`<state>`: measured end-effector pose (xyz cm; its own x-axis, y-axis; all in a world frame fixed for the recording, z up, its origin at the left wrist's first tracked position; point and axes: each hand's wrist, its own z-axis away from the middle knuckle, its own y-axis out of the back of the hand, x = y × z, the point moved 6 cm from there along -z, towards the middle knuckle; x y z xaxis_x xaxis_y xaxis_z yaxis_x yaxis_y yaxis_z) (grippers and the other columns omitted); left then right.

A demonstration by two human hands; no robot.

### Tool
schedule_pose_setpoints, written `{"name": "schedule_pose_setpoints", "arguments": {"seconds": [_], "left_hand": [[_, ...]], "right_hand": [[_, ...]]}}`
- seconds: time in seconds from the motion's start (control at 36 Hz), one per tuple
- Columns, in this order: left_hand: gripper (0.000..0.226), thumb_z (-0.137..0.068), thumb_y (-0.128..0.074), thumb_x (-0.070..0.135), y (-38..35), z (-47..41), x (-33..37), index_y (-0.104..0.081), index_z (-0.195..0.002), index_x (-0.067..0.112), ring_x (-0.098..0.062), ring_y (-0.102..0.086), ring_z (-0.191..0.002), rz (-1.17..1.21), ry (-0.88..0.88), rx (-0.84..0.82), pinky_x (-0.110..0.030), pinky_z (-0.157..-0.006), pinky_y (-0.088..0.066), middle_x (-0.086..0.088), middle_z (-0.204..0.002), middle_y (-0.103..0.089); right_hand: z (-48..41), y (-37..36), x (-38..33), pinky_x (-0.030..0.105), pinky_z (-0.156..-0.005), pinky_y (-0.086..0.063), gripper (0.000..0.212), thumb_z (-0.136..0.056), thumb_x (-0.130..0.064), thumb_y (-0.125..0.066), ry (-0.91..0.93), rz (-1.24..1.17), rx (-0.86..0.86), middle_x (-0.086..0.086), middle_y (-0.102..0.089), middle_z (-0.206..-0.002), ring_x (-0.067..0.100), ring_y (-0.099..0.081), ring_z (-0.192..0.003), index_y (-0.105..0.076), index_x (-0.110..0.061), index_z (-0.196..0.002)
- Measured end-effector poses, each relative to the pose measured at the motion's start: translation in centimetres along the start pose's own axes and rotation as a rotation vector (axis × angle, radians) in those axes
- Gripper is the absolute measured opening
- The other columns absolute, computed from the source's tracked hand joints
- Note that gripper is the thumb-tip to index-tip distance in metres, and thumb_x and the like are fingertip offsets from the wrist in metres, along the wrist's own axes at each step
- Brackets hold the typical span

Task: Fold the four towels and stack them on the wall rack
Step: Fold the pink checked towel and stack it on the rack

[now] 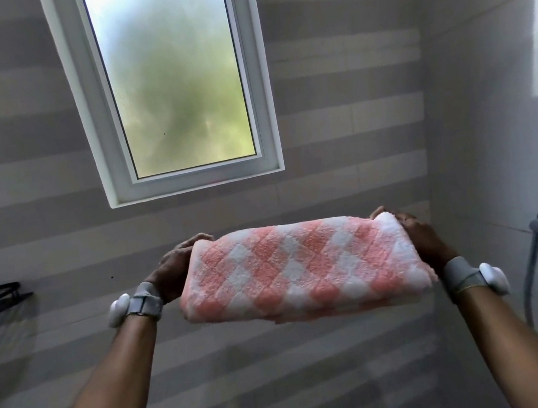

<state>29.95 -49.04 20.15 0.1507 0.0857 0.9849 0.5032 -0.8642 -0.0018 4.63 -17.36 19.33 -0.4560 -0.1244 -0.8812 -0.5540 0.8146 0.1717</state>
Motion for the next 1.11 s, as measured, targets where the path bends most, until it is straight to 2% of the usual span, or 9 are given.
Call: {"name": "schedule_pose_setpoints", "arguments": {"seconds": [0.08,0.17,0.25,0.36,0.5,0.61,0.78,0.89,1.11], "left_hand": [[0.04,-0.099,-0.041,0.018,1.6,-0.4,0.7,-0.073,-0.076,0.023,-0.007,-0.063,-0.062,-0.046,-0.011,0.13,-0.023,-0.065,-0.049,0.004,-0.073,-0.068],[0.034,-0.083,-0.065,0.049,1.1,-0.2,0.5,-0.071,-0.081,0.016,-0.017,-0.062,-0.066,-0.005,0.136,-0.05,-0.03,-0.067,-0.047,-0.006,-0.076,-0.066],[0.052,-0.057,-0.091,0.046,2.3,-1.0,0.8,-0.063,-0.09,0.017,-0.012,-0.059,-0.066,-0.469,0.119,-0.061,-0.023,-0.054,-0.049,-0.003,-0.082,-0.061],[0.077,-0.057,-0.093,0.045,3.0,-0.7,3.0,-0.056,-0.125,0.04,-0.01,-0.062,-0.096,-1.014,0.038,-0.031,-0.016,-0.076,-0.051,0.009,-0.109,-0.064],[0.044,-0.059,-0.088,0.052,3.9,0.6,4.6,-0.075,-0.094,0.028,-0.008,-0.062,-0.077,-1.428,0.16,-0.026,-0.021,-0.066,-0.048,0.012,-0.079,-0.067],[0.05,-0.062,-0.088,0.047,5.4,1.3,7.3,-0.073,-0.105,0.026,-0.016,-0.062,-0.087,-1.538,0.104,0.272,-0.022,-0.072,-0.047,0.001,-0.1,-0.072],[0.036,-0.066,-0.074,0.05,8.2,5.1,13.3,-0.054,-0.084,0.026,-0.03,-0.063,-0.098,-1.4,0.094,0.722,-0.029,-0.072,-0.046,-0.005,-0.103,-0.068],[0.018,-0.083,-0.053,0.009,9.5,8.6,16.2,-0.063,-0.098,0.008,-0.032,-0.069,-0.087,-0.693,-0.116,0.839,-0.047,-0.066,-0.061,-0.019,-0.099,-0.069],[0.057,-0.067,-0.078,0.001,9.5,21.3,27.2,-0.06,-0.122,0.002,-0.037,-0.064,-0.11,-0.559,-0.542,0.807,-0.05,-0.087,-0.056,-0.025,-0.119,-0.064]], "right_hand": [[-0.5,0.2,0.2,0.022,-0.061,-0.046,0.033,-0.105,-0.009,-0.038,-0.062,-0.185,0.001,-0.007,-0.064,-0.06,-0.007,-0.054,-0.053,-0.054,-0.011,-0.076],[-1.4,-1.4,1.2,0.028,-0.067,-0.049,0.044,-0.082,-0.054,-0.071,-0.156,-0.218,-0.298,0.005,-0.065,-0.081,0.014,-0.061,-0.071,-0.064,-0.011,-0.089],[-2.7,-1.9,2.0,0.032,-0.069,-0.055,0.06,-0.058,-0.04,-0.093,-0.103,0.101,-0.354,0.006,-0.065,-0.091,0.016,-0.061,-0.077,-0.061,-0.016,-0.103],[-4.6,-3.2,2.2,0.028,-0.089,-0.053,0.087,-0.054,-0.037,-0.098,-0.016,0.367,-0.422,0.001,-0.066,-0.109,0.018,-0.064,-0.096,-0.052,-0.044,-0.128],[-6.4,-6.5,0.9,0.019,-0.064,-0.045,0.036,-0.063,-0.024,-0.093,0.099,0.64,-0.492,-0.004,-0.066,-0.082,0.015,-0.061,-0.078,-0.066,-0.026,-0.087],[-8.1,-8.4,-1.1,0.031,-0.064,-0.045,0.032,-0.067,-0.033,-0.085,0.164,0.726,-0.26,-0.002,-0.065,-0.074,0.023,-0.063,-0.076,-0.054,-0.029,-0.073],[-9.7,-13.0,-5.3,0.024,-0.049,-0.044,0.021,-0.078,-0.009,-0.063,0.144,0.371,-0.18,0.009,-0.063,-0.078,0.03,-0.067,-0.071,-0.051,-0.018,-0.093],[-9.8,-15.6,-8.6,0.038,-0.048,-0.057,0.035,-0.094,-0.004,-0.051,0.141,-0.164,-0.268,0.022,-0.067,-0.106,0.037,-0.072,-0.08,-0.044,-0.004,-0.128],[-11.4,-20.3,-18.8,0.044,-0.078,-0.057,0.03,-0.082,-0.014,-0.079,0.477,-0.392,-0.205,0.008,-0.063,-0.091,0.025,-0.063,-0.087,-0.053,-0.009,-0.097]]}}
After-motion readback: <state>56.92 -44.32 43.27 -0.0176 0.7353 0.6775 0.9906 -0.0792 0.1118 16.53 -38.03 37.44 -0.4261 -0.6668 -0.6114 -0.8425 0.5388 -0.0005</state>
